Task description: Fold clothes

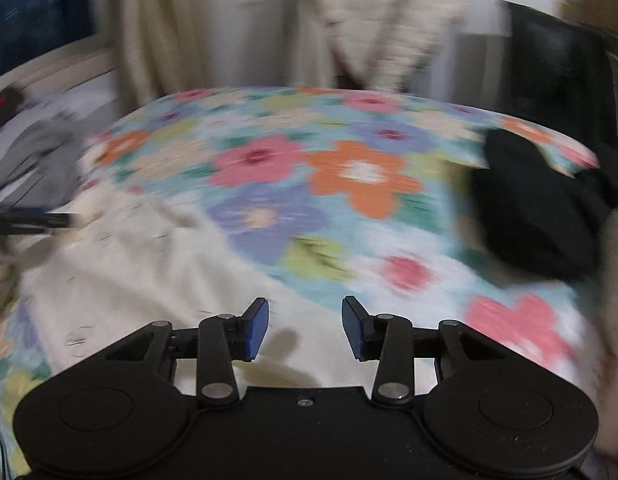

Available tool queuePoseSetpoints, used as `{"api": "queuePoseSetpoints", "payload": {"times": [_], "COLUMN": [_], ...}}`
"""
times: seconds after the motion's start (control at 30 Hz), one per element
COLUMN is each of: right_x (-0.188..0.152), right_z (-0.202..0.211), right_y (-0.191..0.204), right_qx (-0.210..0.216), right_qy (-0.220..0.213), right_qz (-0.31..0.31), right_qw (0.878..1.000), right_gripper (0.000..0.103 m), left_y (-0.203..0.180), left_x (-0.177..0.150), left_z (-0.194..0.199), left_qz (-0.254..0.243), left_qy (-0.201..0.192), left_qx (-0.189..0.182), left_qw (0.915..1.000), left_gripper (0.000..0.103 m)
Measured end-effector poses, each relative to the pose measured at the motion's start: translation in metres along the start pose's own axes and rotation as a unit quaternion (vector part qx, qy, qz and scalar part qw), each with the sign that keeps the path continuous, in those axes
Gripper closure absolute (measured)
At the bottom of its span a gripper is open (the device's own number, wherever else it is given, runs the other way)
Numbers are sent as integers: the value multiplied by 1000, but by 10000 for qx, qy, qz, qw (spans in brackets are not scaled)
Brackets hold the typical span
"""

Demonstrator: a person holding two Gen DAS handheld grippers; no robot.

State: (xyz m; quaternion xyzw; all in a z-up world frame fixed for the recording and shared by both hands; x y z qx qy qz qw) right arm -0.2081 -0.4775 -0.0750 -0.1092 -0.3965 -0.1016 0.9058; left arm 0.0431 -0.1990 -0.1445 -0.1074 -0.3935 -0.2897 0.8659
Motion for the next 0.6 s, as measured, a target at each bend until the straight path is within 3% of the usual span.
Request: {"api": "queuePoseSetpoints", "payload": {"times": [0.03,0.07,0.1,0.27,0.4,0.43,0.47,0.6], "right_x": [7,12,18,36,37,36,38,52], "right_z": [-8,-15,-23,-69,-103,-108,-108,-96], "right_y": [11,22,33,73,78,79,75,41], "right_qx": [147,238,330,673,880,937,956,625], "right_qy": [-76,-122,-151,9,333,405,357,-79], "right_qz": [234,454,678,1335,1585,1688,1590,874], "right_qw": [9996,9986,9970,9888,9829,9804,9820,9942], "right_gripper": [54,53,53,53,57,87,101,101], "left_y": [2,4,10,25,33,33,33,35], "left_x": [1,2,6,5,2,1,2,19], "left_z": [-14,-22,-23,-19,-18,-14,-10,5], "left_qz": [-195,-186,73,552,784,839,884,973], "left_qy": [237,308,187,-163,-415,-526,-666,-1445], "left_qx": [144,41,-188,-617,-915,-990,-1042,-1187], "left_qw": [9994,9993,9996,9964,9919,9901,9884,9775], "left_gripper": [67,87,91,92,94,94,94,92]}}
Point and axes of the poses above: each gripper's, at about its wrist camera, not at the fingertips, and z roughly against the way its jaws point, y to its left, x to its top, the point moved 4 cm from there along -z, roughly the way its jaws point, and after that the axes turned 13 degrees about -x, right-handed, at the moved point
